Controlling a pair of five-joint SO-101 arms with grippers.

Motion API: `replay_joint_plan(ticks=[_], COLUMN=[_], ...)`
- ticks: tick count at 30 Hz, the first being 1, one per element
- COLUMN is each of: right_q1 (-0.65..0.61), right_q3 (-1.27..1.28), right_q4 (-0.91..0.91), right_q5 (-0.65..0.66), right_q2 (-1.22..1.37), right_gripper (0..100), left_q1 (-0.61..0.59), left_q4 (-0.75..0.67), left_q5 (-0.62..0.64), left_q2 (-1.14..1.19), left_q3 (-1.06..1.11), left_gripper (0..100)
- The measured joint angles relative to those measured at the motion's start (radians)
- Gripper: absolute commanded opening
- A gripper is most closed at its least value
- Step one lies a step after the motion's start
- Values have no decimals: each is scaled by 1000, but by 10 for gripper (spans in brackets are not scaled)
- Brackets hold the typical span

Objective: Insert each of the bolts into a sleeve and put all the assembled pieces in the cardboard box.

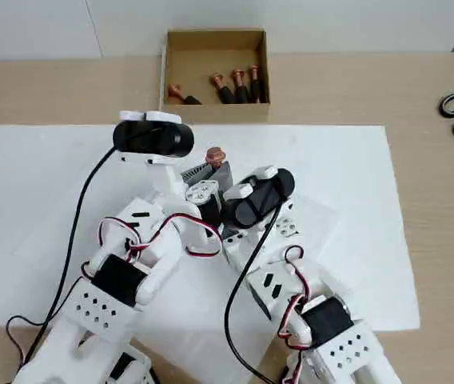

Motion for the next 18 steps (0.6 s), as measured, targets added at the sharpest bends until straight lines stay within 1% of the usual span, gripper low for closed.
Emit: replay_joint_plan(ticks=[6,11,12,14,16,18], right_q1=[-2,0,0,0,0,2], right_q3=[0,-2,-2,-2,-2,-2], right_q4=[0,0,0,0,0,0], right_q5=[0,0,0,0,0,0], right_q2=[0,-2,-2,-2,-2,-2], right_gripper=[3,3,3,3,3,3], left_q1=[52,72,72,72,72,74], left_q4=[86,97,97,117,187,282], left_q5=[-35,-46,-46,-46,-46,-48], left_q2=[-2,-2,-2,-2,-2,-2], left_q3=[0,2,2,-2,-40,-98], left_gripper=[5,14,37,121,205,244])
